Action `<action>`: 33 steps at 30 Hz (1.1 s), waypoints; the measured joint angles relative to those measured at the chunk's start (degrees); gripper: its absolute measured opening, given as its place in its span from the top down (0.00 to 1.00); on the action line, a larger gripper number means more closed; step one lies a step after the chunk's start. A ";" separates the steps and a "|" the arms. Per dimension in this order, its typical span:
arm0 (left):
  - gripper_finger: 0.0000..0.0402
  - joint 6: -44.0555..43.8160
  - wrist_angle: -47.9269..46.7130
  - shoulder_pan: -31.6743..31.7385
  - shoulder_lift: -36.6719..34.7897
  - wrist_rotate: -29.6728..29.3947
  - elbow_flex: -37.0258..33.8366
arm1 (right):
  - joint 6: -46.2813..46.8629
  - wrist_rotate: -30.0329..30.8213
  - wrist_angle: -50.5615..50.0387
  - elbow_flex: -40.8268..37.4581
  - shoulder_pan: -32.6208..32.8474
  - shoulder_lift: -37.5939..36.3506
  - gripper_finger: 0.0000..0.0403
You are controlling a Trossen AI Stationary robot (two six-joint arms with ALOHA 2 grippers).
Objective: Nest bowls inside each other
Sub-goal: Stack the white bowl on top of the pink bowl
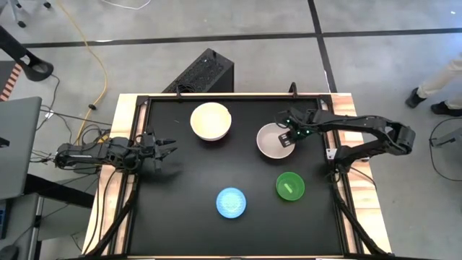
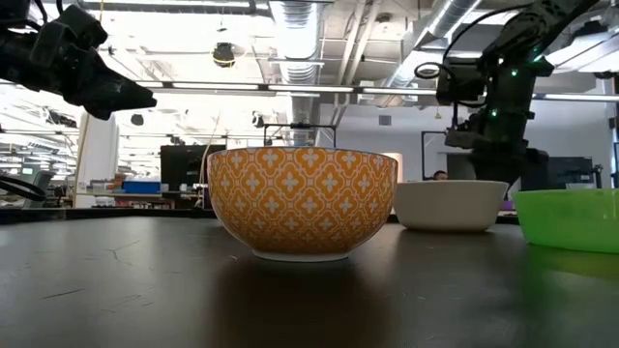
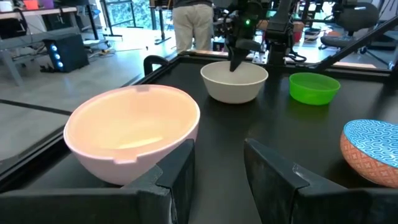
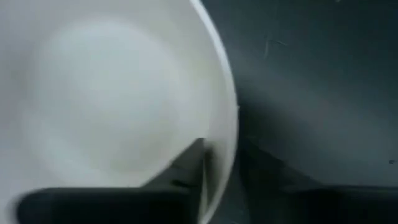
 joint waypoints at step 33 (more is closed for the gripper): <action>0.68 -0.11 0.84 -0.01 0.00 0.03 0.00 | -9.14 -2.97 -5.48 50.10 4.46 22.66 0.98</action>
